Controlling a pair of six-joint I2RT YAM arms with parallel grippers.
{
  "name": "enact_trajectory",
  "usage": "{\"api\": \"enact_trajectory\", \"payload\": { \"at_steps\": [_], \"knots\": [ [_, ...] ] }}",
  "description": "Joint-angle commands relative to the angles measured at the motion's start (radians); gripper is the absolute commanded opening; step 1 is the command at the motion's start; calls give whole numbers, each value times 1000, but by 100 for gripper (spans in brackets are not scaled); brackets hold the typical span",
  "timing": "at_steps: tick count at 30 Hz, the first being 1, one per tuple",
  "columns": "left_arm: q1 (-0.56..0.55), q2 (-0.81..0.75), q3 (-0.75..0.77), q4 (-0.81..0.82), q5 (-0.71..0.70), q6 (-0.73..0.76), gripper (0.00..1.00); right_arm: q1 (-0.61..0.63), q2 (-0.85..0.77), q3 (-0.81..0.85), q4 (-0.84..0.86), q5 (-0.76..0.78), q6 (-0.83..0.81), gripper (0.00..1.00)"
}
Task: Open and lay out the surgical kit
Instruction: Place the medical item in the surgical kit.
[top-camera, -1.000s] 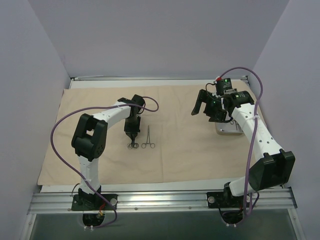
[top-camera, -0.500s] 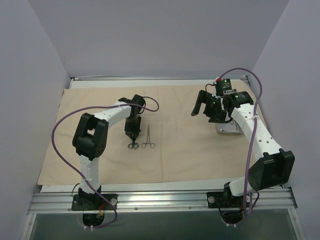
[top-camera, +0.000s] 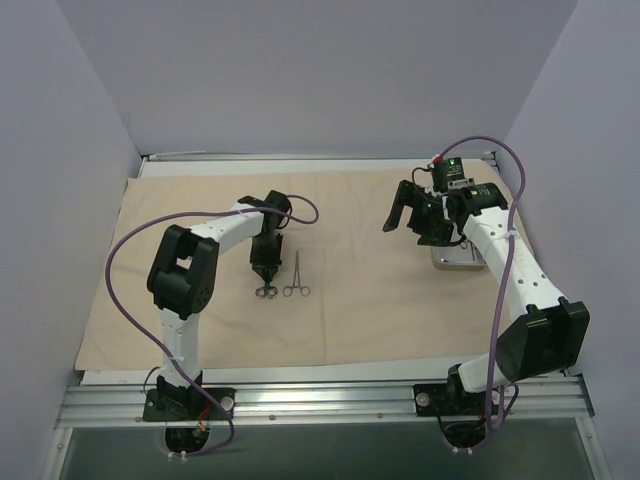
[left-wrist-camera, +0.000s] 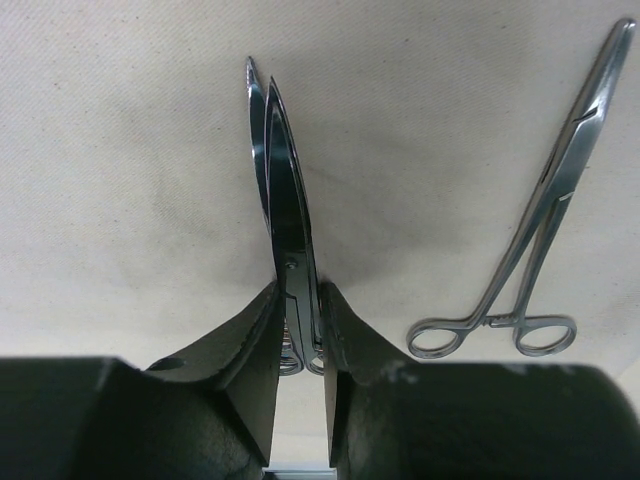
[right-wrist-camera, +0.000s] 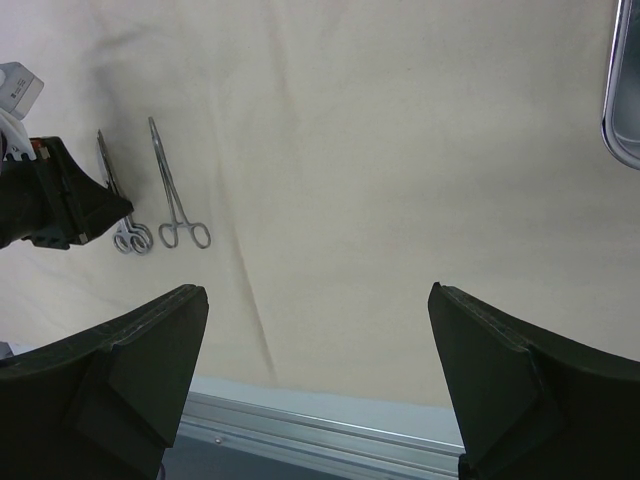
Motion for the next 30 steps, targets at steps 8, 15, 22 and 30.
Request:
{"api": "enact_trajectory", "payload": {
  "at_steps": [8, 15, 22, 30],
  "knots": [
    [6, 12, 41, 17, 3, 0, 26, -10, 6, -3, -4, -10, -8, 100],
    [11, 12, 44, 18, 3, 0, 35, -11, 9, -1, -5, -10, -11, 100],
    [25, -55, 59, 8, 13, -2, 47, -11, 22, 11, -4, -10, -17, 100],
    [85, -252, 93, -19, -11, 9, 50, -31, 57, 98, -33, 56, -81, 100]
  ]
}}
